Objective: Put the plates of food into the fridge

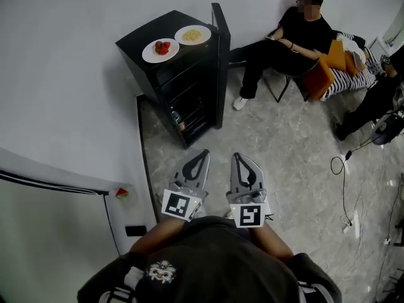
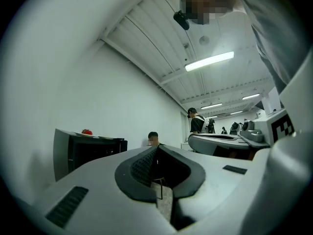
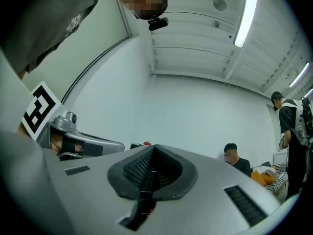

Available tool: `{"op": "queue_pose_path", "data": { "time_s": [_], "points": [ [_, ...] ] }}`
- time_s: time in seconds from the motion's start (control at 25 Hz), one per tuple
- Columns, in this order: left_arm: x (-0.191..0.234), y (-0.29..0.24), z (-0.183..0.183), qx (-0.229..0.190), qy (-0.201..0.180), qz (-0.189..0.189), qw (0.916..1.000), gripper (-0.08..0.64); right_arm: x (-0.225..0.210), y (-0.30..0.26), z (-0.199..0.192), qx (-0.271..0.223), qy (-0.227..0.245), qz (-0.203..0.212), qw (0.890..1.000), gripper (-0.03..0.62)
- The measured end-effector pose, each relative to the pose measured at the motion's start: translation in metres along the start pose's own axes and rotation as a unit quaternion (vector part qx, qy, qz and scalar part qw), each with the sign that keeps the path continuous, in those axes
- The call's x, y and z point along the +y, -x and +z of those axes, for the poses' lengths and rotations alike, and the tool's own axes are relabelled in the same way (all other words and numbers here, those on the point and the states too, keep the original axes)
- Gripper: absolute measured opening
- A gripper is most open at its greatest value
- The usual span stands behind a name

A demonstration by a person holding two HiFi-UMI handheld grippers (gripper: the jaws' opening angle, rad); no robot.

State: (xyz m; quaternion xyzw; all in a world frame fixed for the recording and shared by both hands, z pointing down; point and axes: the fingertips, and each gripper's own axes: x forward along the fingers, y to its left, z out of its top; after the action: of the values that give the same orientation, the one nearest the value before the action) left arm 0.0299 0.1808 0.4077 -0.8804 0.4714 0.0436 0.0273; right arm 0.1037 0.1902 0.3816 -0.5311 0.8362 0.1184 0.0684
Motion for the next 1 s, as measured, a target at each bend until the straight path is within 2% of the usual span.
{"op": "queue_pose_path", "data": {
  "time_s": [0.2,0.4,0.68,1.0],
  "points": [
    [0.028,0.007,-0.001,-0.003,0.018,0.007,0.9998,0.023,0.010,-0.014,-0.002,-0.005,-0.006,-0.005,1.000,0.025],
    [0.046,0.013,-0.001,-0.005,0.032,0.002,0.9995,0.023,0.019,-0.024,-0.009,0.012,-0.016,-0.023,1.000,0.025],
    [0.057,0.017,0.003,-0.013,0.042,-0.011,0.9990,0.023,0.024,-0.029,-0.009,0.023,-0.018,-0.039,0.999,0.025],
    [0.065,0.014,-0.007,-0.009,0.052,0.006,0.9986,0.023,0.022,-0.032,-0.014,0.029,-0.014,-0.029,0.999,0.025]
  ]
}}
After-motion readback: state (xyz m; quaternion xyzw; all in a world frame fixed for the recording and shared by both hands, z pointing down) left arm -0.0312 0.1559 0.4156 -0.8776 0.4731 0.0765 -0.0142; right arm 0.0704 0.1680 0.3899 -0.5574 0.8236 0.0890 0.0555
